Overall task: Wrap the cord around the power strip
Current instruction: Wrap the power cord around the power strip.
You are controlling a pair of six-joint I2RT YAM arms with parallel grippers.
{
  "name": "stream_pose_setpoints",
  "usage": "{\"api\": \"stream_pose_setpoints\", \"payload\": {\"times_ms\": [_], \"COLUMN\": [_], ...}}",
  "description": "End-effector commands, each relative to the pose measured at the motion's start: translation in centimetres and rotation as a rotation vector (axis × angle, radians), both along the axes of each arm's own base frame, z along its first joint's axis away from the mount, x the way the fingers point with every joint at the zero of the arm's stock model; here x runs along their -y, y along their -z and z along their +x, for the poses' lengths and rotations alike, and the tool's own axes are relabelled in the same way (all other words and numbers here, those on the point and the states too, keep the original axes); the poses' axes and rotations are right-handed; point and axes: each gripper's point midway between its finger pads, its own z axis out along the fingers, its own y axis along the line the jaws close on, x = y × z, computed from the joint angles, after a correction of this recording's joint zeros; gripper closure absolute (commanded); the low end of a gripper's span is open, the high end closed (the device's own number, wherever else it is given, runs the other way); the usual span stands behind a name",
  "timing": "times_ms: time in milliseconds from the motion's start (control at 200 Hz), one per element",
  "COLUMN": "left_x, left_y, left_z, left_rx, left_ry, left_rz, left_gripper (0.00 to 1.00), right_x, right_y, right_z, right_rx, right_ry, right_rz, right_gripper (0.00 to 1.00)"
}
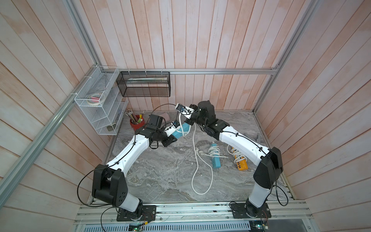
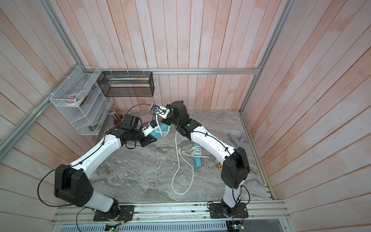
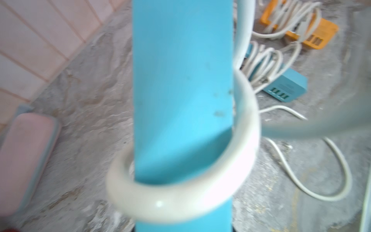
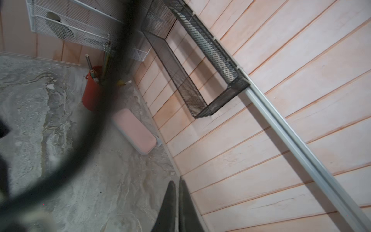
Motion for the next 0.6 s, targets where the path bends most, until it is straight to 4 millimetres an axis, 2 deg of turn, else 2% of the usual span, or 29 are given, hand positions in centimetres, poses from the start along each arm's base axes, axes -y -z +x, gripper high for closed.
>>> {"api": "stream_pose_setpoints", "payload": {"times_ms": [0,110,225,335,425,500,595], "left_x": [2.0,2.6,3.8,4.2,4.1,3.8,3.3], "left_y": [-1.7,-4.3,-8.0,-11.0,-13.2,-14.5,-16.0], "left_z": [-4.5,-6.1,-8.1,-8.8,-7.7,-6.6,-5.0], "left_rx": [0.002,0.050,0.098,0.154,0.239,0.263,0.280], "left_ry": [0.205,0.277,0.377,0.408,0.361,0.310,0.238], "left_rz": [-0.072,-0.152,-0.290,-0.372,-0.442,-0.496,-0.518], "left_gripper": [1.00,1.00,1.00,1.00,1.00,1.00,1.00], "right_x": [-0.4,-0.5,-1.4,-2.3,-3.0,-3.0,-2.5], "right_y": [2.0,2.2,2.4,2.9,3.6,4.4,6.6], "right_z": [0.8,1.3,0.6,0.7,1.6,3.1,4.7], "right_rx": [-0.040,-0.095,-0.231,-0.388,-0.457,-0.468,-0.519], "right_ry": [-0.049,-0.114,-0.269,-0.405,-0.428,-0.365,-0.269], "right_rz": [-0.119,-0.115,-0.023,0.134,0.266,0.400,0.522], "right_gripper": [1.00,1.00,1.00,0.82,0.67,0.54,0.41]}}
